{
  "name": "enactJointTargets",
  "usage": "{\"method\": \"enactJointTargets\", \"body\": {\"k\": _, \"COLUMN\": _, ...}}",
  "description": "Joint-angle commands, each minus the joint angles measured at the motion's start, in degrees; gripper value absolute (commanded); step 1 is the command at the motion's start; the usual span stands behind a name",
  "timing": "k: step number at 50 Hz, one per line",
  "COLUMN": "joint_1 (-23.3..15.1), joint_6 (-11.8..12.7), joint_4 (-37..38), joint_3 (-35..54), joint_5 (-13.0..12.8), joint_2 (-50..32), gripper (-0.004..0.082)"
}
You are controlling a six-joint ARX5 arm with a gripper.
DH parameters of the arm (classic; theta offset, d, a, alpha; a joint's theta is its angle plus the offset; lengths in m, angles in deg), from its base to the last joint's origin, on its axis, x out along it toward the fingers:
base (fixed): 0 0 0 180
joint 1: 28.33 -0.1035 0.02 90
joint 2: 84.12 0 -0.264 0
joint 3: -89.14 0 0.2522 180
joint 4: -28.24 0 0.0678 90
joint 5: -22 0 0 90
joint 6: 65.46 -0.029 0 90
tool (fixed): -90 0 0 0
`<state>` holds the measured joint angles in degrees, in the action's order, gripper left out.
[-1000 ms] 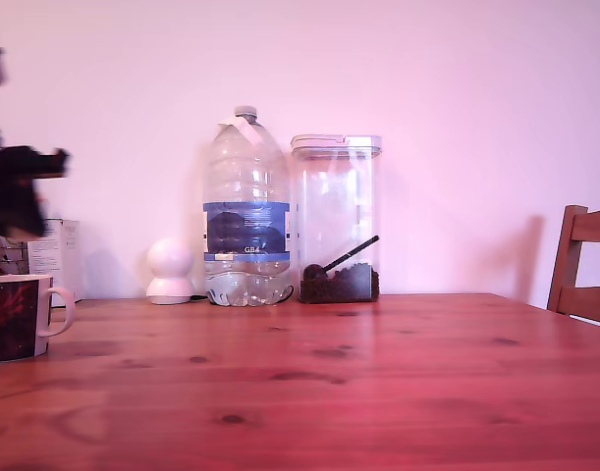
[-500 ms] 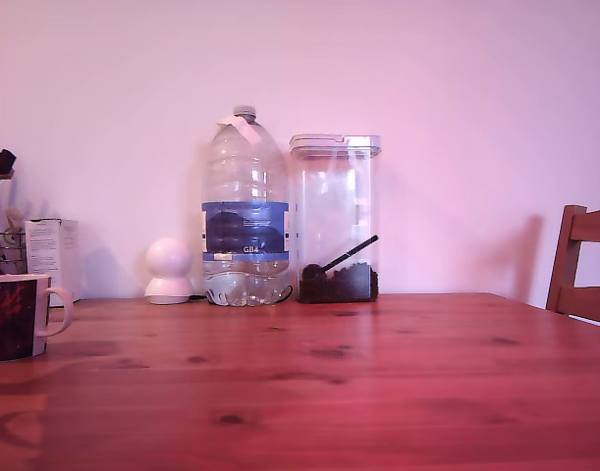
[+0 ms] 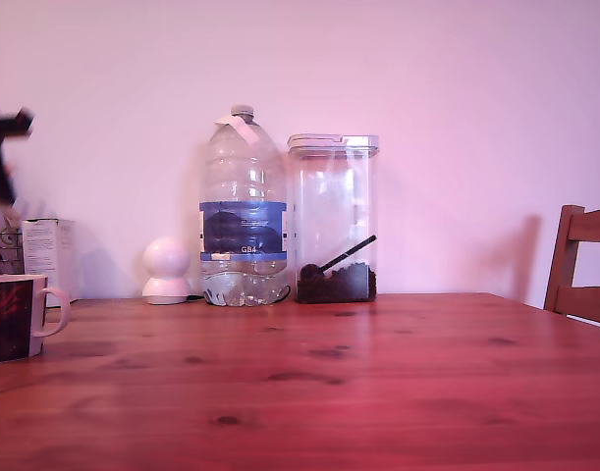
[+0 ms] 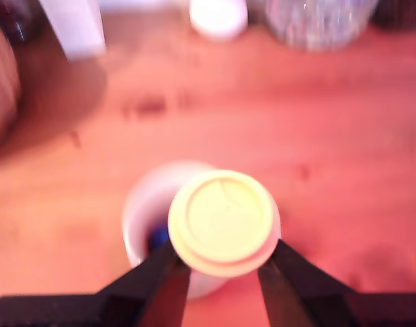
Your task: Pick up the coffee capsules from the table one by one and drop them inside the nearest coffee cup
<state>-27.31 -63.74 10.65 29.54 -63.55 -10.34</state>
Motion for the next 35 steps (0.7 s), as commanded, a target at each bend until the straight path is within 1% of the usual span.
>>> {"method": "enactJointTargets", "body": {"k": 1, "joint_1": -0.17, "joint_6": -0.26, "joint_4": -1.6, "joint_3": -1.38, "joint_5": -0.04, "joint_2": 2.8, "gripper": 0.0107}}
{"method": "enactJointTargets", "body": {"k": 8, "joint_1": -0.55, "joint_6": -0.24, "joint_4": -6.03, "joint_3": -6.82, "joint_5": -0.72, "joint_2": 7.5, "gripper": 0.0107}}
{"method": "enactJointTargets", "body": {"k": 19, "joint_1": -1.4, "joint_6": 0.2, "joint_4": -12.15, "joint_3": -14.14, "joint_5": -3.39, "joint_2": 12.72, "gripper": 0.0107}}
{"method": "enactJointTargets", "body": {"k": 24, "joint_1": -2.1, "joint_6": 0.9, "joint_4": -15.69, "joint_3": -17.31, "joint_5": -3.45, "joint_2": 14.86, "gripper": 0.0107}}
{"method": "enactJointTargets", "body": {"k": 35, "joint_1": -3.17, "joint_6": 1.29, "joint_4": -22.18, "joint_3": -21.77, "joint_5": -3.39, "joint_2": 19.82, "gripper": 0.0107}}
